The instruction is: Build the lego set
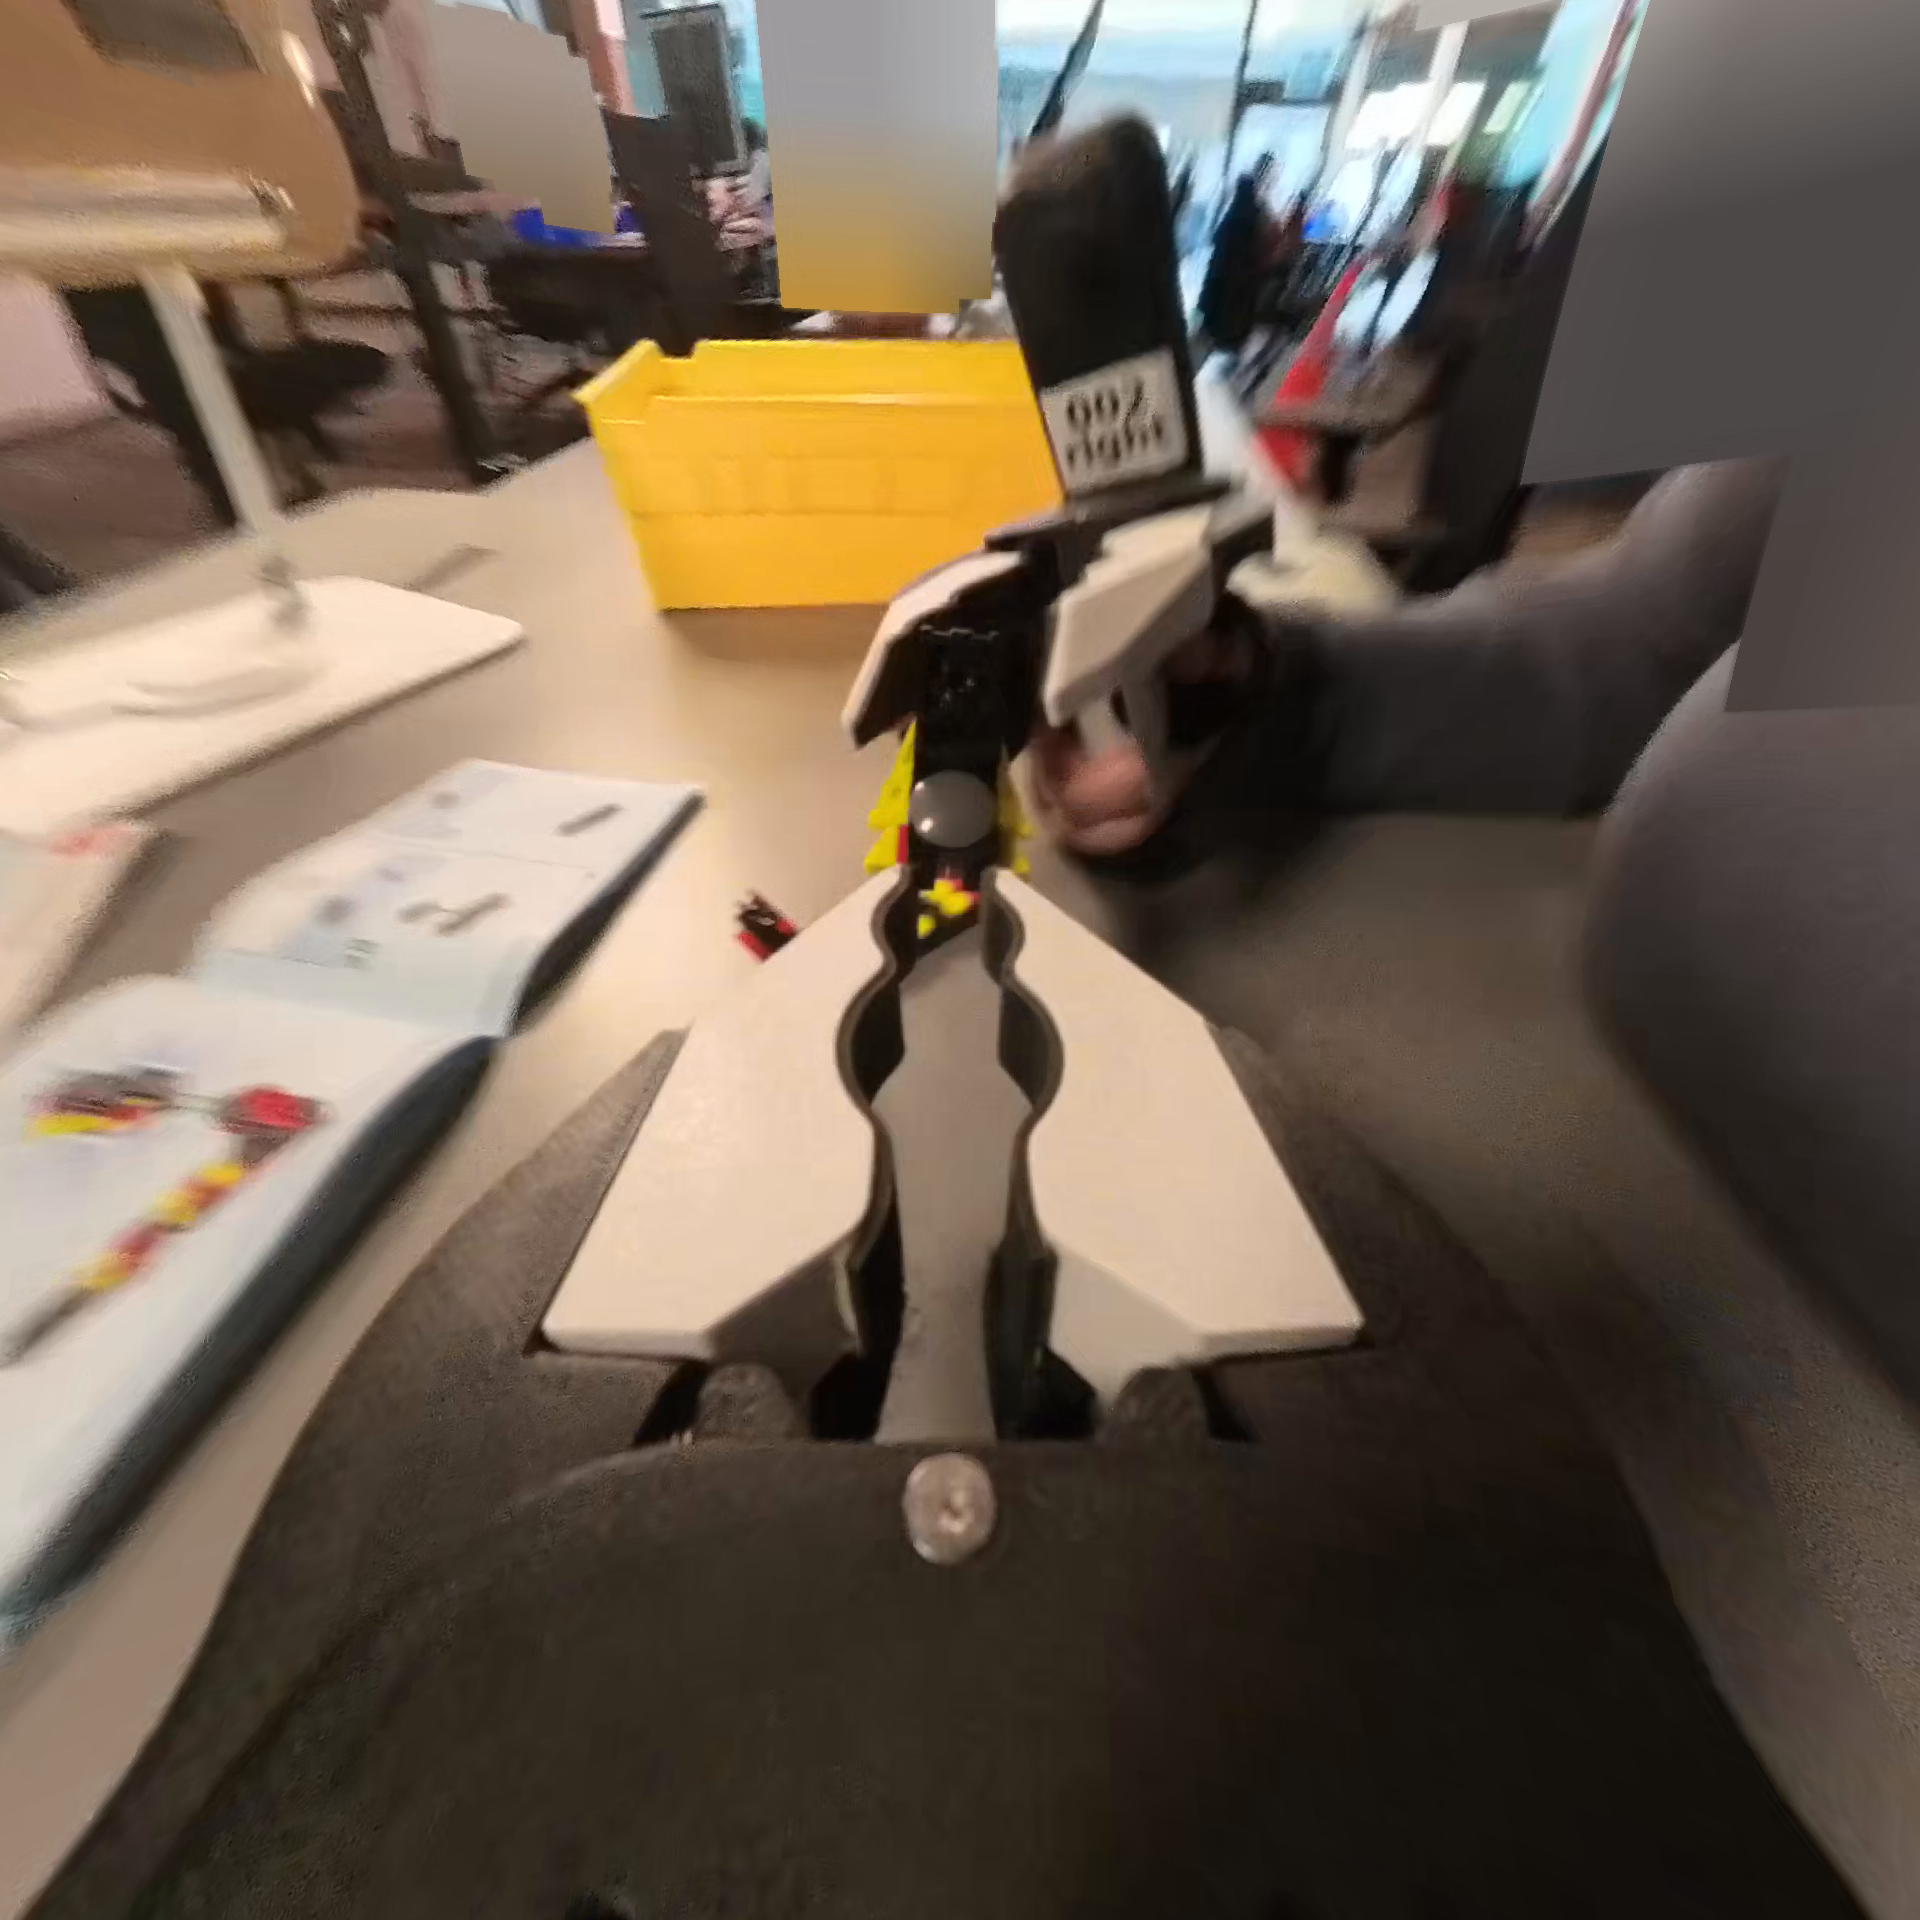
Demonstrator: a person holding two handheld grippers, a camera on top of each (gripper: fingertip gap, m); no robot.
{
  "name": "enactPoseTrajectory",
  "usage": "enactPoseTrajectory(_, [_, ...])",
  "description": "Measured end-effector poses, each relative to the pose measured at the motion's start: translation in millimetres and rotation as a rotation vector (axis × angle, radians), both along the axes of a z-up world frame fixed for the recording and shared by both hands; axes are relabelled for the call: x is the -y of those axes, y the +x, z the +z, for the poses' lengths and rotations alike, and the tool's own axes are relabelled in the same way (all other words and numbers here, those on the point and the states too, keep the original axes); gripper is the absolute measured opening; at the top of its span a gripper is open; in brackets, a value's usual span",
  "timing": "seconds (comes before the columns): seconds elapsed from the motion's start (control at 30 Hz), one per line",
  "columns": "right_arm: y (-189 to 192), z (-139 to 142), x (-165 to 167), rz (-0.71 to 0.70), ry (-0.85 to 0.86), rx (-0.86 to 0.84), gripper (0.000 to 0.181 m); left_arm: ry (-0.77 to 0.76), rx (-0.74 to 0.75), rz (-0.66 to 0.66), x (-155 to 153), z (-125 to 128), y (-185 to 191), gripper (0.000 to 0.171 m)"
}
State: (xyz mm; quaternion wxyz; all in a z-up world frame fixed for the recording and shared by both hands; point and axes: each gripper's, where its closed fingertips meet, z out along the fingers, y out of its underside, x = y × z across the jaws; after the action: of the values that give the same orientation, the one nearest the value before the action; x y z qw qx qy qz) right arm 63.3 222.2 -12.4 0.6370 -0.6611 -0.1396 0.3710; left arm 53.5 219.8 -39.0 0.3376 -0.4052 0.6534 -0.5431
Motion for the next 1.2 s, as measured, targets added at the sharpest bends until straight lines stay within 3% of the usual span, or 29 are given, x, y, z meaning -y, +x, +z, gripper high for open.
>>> enactPoseTrajectory(0.13, [1, -19, -2, 0.054, -0.181, -0.021, 0.035, 0.464, 0.091, 0.109, -6, -12, 2, 0.010])
enactPoseTrajectory(0.23, [-2, -28, 1, 0.095, -0.261, -0.019, 0.023, 0.803, 0.159, 0.163, -9, -21, 4, 0.011])
enactPoseTrajectory(0.33, [-1, -32, 2, 0.097, -0.281, 0.004, 0.020, 0.990, 0.219, 0.185, -8, -23, 4, 0.010])
enactPoseTrajectory(0.43, [-2, -36, 2, 0.088, -0.280, 0.043, 0.022, 1.039, 0.250, 0.202, -8, -20, 4, 0.011])
enactPoseTrajectory(0.67, [-4, -39, 6, 0.084, -0.243, 0.147, 0.019, 0.983, 0.248, 0.187, -5, -20, 4, 0.011])
enactPoseTrajectory(0.77, [-2, -35, 6, 0.050, -0.163, 0.229, 0.019, 0.724, 0.149, 0.176, -4, -20, 6, 0.012])
enactPoseTrajectory(0.83, [-2, -31, 7, 0.025, -0.091, 0.287, 0.019, 0.513, 0.080, 0.130, -1, -19, 5, 0.023])
enactPoseTrajectory(0.97, [-7, -27, 11, 0.023, -0.001, 0.359, 0.019, 0.176, 0.037, 0.017, 6, -8, -2, 0.023])
enactPoseTrajectory(1.07, [-10, -26, 13, 0.038, 0.015, 0.367, 0.019, 0.061, 0.035, -0.037, 10, -1, -5, 0.017])
enactPoseTrajectory(1.2, [-12, -24, 14, 0.048, 0.030, 0.357, 0.019, 0.038, 0.032, -0.060, 11, 0, -8, 0.008])
